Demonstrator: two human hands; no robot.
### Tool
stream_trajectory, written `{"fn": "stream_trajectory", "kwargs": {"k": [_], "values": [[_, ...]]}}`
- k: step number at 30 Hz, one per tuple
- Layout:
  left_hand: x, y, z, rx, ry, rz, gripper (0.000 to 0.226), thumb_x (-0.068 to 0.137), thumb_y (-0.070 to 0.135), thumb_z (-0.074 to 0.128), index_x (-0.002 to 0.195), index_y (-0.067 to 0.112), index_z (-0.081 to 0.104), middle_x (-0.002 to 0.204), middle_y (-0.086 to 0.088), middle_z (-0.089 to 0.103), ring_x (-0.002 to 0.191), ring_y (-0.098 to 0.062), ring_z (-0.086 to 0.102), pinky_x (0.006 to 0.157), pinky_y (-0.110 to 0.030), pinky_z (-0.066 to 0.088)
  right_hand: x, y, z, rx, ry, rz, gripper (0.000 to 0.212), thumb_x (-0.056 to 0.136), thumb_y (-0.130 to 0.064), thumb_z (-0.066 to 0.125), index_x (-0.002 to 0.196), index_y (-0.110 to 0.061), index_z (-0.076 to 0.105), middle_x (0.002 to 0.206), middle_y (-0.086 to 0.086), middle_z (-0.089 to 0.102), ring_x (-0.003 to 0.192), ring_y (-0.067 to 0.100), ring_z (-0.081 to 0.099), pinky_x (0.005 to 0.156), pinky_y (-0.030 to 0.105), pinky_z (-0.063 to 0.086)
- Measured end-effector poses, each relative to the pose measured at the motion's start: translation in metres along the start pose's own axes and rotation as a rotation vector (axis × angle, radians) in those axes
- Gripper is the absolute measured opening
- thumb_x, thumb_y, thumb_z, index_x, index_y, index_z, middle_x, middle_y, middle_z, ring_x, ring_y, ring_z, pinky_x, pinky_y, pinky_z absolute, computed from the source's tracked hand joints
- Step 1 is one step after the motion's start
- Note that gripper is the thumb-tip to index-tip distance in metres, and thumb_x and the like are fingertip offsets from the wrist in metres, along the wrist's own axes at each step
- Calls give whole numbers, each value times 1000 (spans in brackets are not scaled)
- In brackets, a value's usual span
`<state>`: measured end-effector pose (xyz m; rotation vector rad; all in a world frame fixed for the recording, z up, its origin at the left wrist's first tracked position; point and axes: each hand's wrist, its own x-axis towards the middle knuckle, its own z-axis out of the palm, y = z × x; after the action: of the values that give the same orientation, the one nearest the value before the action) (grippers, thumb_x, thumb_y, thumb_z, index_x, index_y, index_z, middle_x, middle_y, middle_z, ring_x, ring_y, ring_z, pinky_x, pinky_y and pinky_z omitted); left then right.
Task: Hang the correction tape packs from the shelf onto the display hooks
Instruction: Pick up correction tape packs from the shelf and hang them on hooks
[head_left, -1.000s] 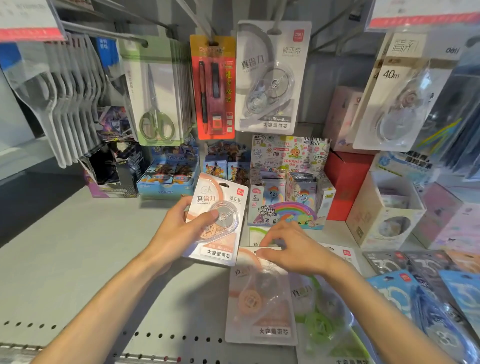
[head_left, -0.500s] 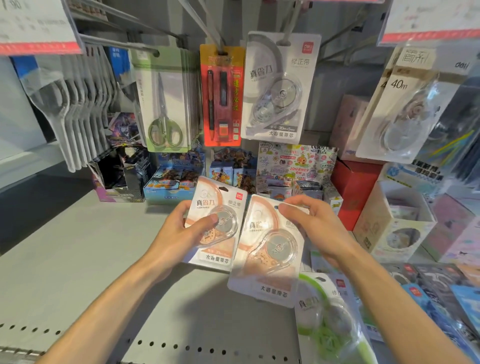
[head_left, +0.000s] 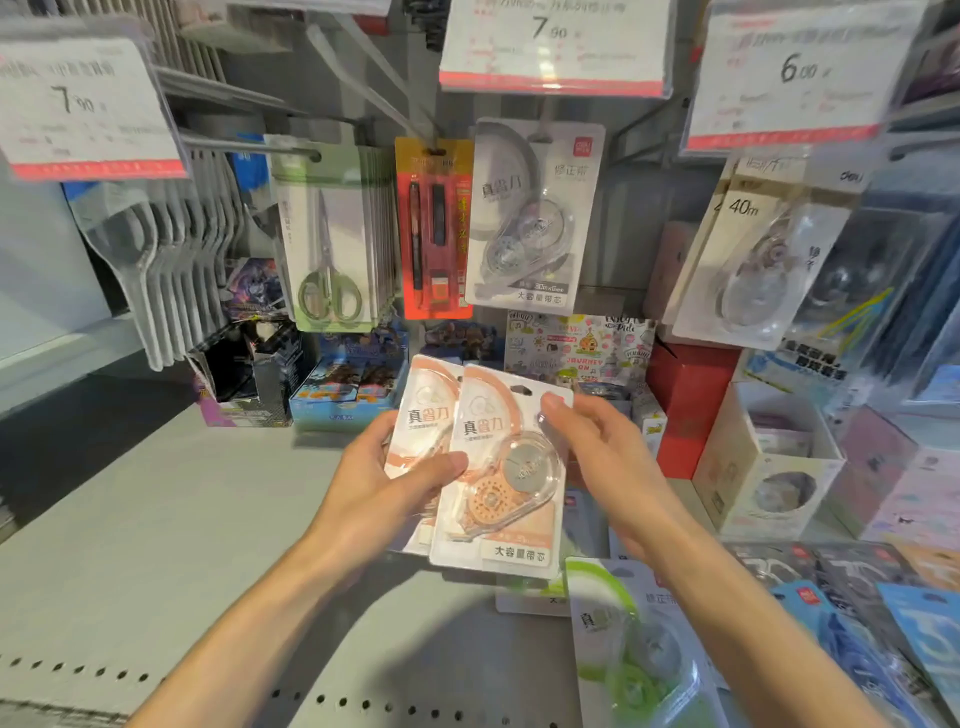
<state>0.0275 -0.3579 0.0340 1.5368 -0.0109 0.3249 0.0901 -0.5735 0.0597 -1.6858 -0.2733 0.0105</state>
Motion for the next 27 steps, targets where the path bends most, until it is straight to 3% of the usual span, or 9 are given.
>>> {"fn": "stream_trajectory", "kwargs": {"k": [3,5,8,13,18,21,23,27], "values": [[-6,11,1,-17,47,40,52,68,23,88,116,22,68,108,-3,81,98,-27,78,89,-48,60,-21,-2,-4,64,-159,43,35,92,-41,70,119,-19,66,98,-8,82,88,2,77,67,12,55],[-9,20,4,-31,57,71,55,69,19,92,117,21,66,106,-2,81,95,-24,79,78,-39,62,-31,-5,-5,125,-203,41,36,90,-31,76,121,-16,67,106,-2,81,97,12,78,75,17,59],[-13,38,12,-66,70,122,55,69,27,86,119,18,65,103,-1,82,91,-20,79,66,-23,60,-39,-19,-10,163,-170,-27,37,84,-26,81,118,-15,71,110,2,81,102,16,77,80,20,60],[-15,75,23,4,77,261,44,72,40,79,111,24,67,99,12,81,85,-1,76,65,-13,55,-42,-49,-34,275,-111,-120,54,74,-30,82,122,-12,68,113,9,80,105,24,77,86,29,61],[-12,109,16,51,129,357,39,73,43,79,109,30,69,99,15,80,87,-2,76,68,-13,55,-43,-70,-60,283,-50,-214,44,78,-29,85,117,-16,68,109,9,81,99,25,79,70,23,61],[-12,127,12,44,131,392,43,73,43,79,111,25,69,100,14,80,89,-5,77,68,-13,55,-41,-76,-63,250,27,-271,57,70,-37,92,117,-19,67,105,8,82,96,27,79,83,40,59],[-13,137,12,23,118,422,43,73,40,79,112,23,69,102,10,80,91,-8,77,69,-15,56,-40,-79,-62,229,50,-301,61,64,-47,85,117,-24,66,102,5,82,94,25,80,83,40,57],[-18,152,10,-3,85,487,35,79,34,85,110,27,70,106,6,81,94,-12,78,72,-18,58,-37,-81,-56,180,77,-358,59,63,-53,82,114,-29,66,100,-1,82,91,19,80,69,26,61]]}}
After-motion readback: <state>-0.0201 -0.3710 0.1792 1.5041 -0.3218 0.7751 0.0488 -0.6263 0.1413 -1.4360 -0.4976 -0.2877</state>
